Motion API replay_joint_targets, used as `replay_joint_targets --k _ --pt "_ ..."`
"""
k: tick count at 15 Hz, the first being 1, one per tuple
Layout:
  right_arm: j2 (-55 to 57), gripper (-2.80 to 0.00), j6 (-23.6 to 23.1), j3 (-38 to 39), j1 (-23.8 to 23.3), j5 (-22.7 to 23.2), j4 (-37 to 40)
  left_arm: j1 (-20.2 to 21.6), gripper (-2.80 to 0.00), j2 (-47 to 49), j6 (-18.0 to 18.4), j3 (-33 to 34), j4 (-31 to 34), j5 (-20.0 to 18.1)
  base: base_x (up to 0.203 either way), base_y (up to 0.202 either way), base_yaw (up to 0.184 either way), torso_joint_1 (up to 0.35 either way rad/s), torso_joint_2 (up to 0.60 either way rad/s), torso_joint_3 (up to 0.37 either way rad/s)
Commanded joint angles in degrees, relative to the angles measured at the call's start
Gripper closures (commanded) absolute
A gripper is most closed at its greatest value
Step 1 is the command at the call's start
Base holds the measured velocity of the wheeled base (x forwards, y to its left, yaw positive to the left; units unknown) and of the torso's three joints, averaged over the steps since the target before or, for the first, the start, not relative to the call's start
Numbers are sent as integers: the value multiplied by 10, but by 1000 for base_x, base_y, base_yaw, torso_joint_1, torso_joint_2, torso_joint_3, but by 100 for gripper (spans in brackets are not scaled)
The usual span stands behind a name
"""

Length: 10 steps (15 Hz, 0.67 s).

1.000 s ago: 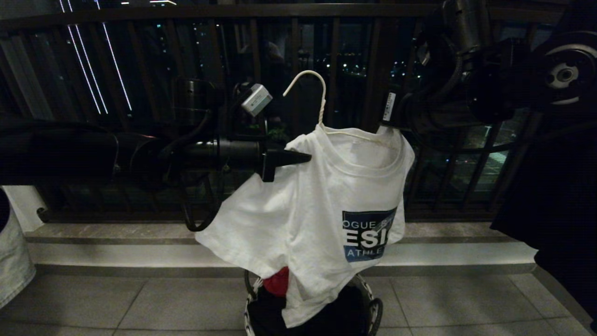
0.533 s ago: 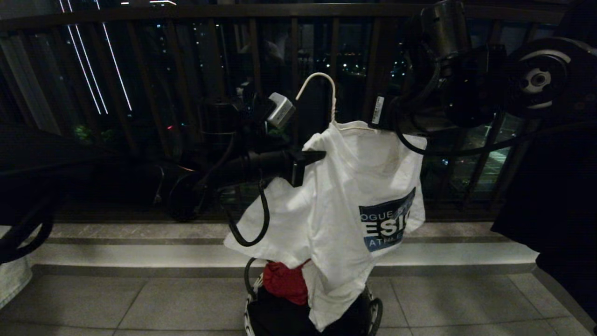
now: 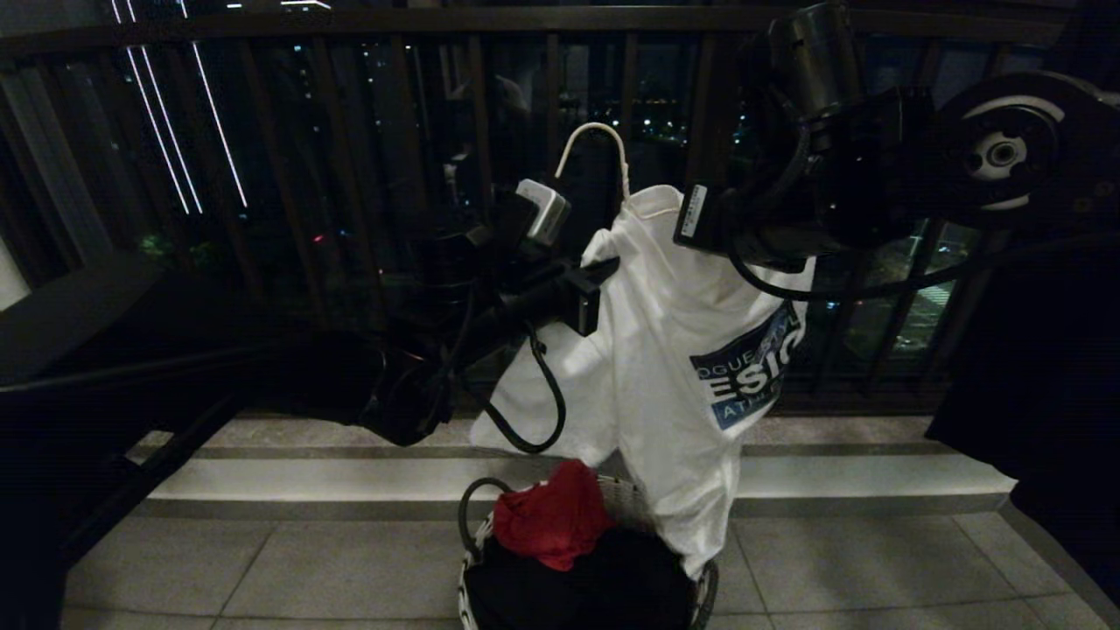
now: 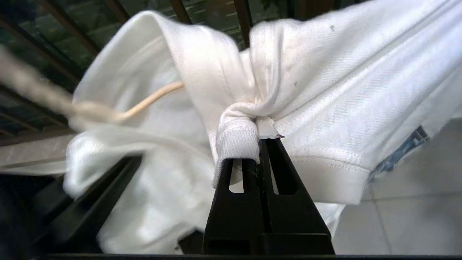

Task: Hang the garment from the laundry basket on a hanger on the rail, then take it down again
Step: Hang the clothes on the clothes rack

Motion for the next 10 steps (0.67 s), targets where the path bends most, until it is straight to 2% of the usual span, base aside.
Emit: replay_joint_targets --k 1,6,10 --pt "-4 0 16 -1 13 -1 3 -3 0 16 -1 -10 -4 7 0 0 0 0 0 0" --pt "7 0 21 -1 64 1 -3 -3 0 17 -7 -14 -5 11 0 0 0 0 0 0" --pt "1 0 6 -2 71 10 -64 -7 0 18 -8 -10 -21 11 0 0 0 0 0 0"
